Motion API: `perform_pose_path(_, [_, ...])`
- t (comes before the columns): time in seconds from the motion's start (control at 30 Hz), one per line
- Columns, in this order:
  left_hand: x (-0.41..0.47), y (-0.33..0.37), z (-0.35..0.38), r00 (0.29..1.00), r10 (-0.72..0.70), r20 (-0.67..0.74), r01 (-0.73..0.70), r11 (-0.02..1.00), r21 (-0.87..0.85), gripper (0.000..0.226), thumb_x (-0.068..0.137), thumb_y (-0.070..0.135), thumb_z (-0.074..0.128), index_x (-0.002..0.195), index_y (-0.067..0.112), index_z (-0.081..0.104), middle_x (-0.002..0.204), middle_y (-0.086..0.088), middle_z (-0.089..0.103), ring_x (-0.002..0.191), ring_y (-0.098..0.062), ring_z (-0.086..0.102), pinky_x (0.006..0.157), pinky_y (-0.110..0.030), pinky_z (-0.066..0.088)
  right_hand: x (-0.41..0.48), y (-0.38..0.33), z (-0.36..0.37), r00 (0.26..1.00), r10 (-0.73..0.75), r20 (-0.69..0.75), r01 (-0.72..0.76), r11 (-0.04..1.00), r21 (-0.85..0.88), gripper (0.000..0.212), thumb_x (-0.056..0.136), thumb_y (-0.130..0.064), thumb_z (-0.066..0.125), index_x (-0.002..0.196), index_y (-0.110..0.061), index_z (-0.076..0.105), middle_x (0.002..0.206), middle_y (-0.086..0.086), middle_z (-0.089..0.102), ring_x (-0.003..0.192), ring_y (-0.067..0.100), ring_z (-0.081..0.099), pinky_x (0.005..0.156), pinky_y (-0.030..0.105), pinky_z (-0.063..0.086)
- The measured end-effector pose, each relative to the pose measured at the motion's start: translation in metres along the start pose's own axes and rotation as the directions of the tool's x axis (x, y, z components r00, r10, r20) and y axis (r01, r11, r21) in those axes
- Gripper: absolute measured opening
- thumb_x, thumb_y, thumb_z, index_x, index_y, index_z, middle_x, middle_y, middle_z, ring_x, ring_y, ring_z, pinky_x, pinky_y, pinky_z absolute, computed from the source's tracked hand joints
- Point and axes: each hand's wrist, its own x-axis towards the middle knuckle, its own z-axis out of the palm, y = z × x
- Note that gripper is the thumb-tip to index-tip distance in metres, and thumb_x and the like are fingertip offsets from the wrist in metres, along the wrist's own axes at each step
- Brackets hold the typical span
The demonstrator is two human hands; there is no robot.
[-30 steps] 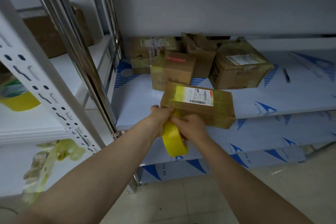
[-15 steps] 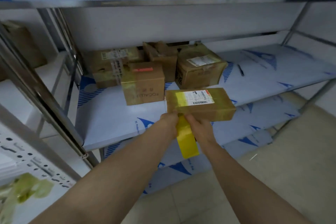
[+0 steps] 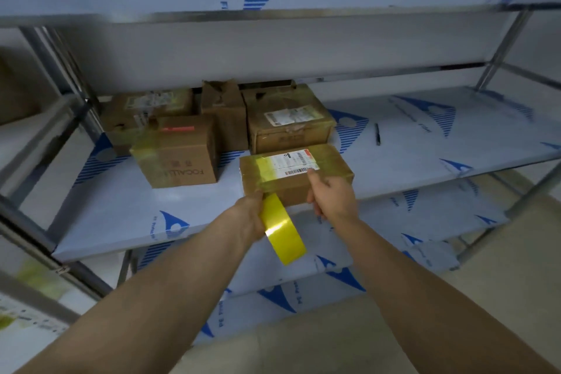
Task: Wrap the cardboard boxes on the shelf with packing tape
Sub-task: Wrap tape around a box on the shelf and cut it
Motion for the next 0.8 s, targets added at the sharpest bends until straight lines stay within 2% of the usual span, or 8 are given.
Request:
perform_pose_path(0.1, [-0.002,-0.008,0.018,0.997,-0.029,-0.077,0.026,0.999,-0.042,0.031,0.101,0.035,0.040,0.103,0.008,0.054,0.053,-0.010,0.060,0.050,-0.025,0.059,0.066,-0.040,0.048,0.026,0.021,-0.029,0.999,-0.017,-0.031,0.017,1.000,-0.006,0.053,0.097,-0.041,0.046,0.052,-0.015,0.057,0.044,0.000,0.052,0.047,0.018,0.052,0.068,0.036,0.050])
perform_pose_path(0.2, [-0.007,-0.014,0.034,0.991,-0.054,-0.125,0.048,0.998,-0.049,0.035,0.101,0.037,0.040,0.088,0.007,0.053,0.057,-0.011,0.061,0.038,-0.023,0.059,0.067,-0.042,0.047,0.051,0.040,-0.054,0.995,-0.023,-0.096,0.023,1.000,0.000,0.051,0.097,-0.038,0.046,0.051,-0.018,0.056,0.047,-0.003,0.052,0.051,0.017,0.054,0.068,0.032,0.047])
perform_pose_path(0.33, [-0.013,-0.018,0.051,0.989,-0.067,-0.135,0.059,0.997,-0.057,0.032,0.101,0.036,0.042,0.109,0.007,0.051,0.085,-0.015,0.060,0.067,-0.028,0.057,0.067,-0.045,0.047,0.078,0.053,-0.077,0.982,0.005,-0.186,-0.004,1.000,0.007,0.050,0.099,-0.037,0.042,0.057,-0.016,0.059,0.057,0.001,0.059,0.065,0.026,0.060,0.069,0.033,0.047])
perform_pose_path(0.4, [-0.010,-0.019,0.055,0.987,-0.052,-0.152,0.046,0.998,-0.046,0.040,0.100,0.037,0.043,0.121,0.004,0.051,0.101,-0.017,0.062,0.073,-0.029,0.057,0.072,-0.046,0.048,0.088,0.056,-0.087,0.971,0.000,-0.239,-0.001,1.000,-0.005,0.049,0.100,-0.037,0.040,0.070,-0.007,0.065,0.073,0.010,0.066,0.076,0.030,0.062,0.072,0.035,0.049])
perform_pose_path(0.47, [-0.003,-0.019,0.057,0.985,-0.035,-0.168,0.034,0.999,-0.009,0.042,0.100,0.036,0.044,0.124,0.003,0.049,0.100,-0.016,0.061,0.072,-0.028,0.056,0.079,-0.044,0.046,0.098,0.060,-0.097,0.961,-0.024,-0.276,0.012,0.999,-0.043,0.045,0.100,-0.036,0.039,0.088,-0.004,0.067,0.089,0.014,0.068,0.086,0.032,0.062,0.076,0.036,0.049])
perform_pose_path(0.57, [-0.006,-0.017,0.065,0.983,-0.007,-0.186,0.007,1.000,0.001,0.029,0.101,0.033,0.042,0.115,0.008,0.047,0.086,-0.013,0.055,0.070,-0.027,0.054,0.079,-0.044,0.043,0.117,0.065,-0.110,0.969,-0.081,-0.231,0.039,0.983,-0.180,0.032,0.101,-0.030,0.037,0.111,-0.011,0.061,0.109,0.014,0.066,0.100,0.033,0.059,0.082,0.036,0.046])
perform_pose_path(0.7, [-0.004,-0.015,0.071,0.965,0.012,-0.261,0.003,0.998,0.060,0.045,0.098,0.038,0.049,0.127,0.004,0.049,0.120,-0.017,0.058,0.106,-0.035,0.058,0.092,-0.048,0.046,0.160,0.079,-0.123,0.991,-0.104,-0.087,0.076,0.956,-0.283,0.036,0.102,-0.019,0.033,0.133,-0.015,0.052,0.134,0.017,0.050,0.117,0.035,0.052,0.096,0.037,0.042])
perform_pose_path(0.8, [0.006,-0.014,0.073,0.948,0.038,-0.317,0.000,0.993,0.119,0.042,0.097,0.038,0.050,0.119,0.003,0.052,0.117,-0.019,0.058,0.105,-0.037,0.057,0.094,-0.048,0.045,0.200,0.088,-0.130,0.996,-0.091,0.005,0.087,0.937,-0.339,0.041,0.101,-0.011,0.034,0.141,-0.011,0.044,0.142,0.019,0.041,0.124,0.037,0.047,0.103,0.036,0.037])
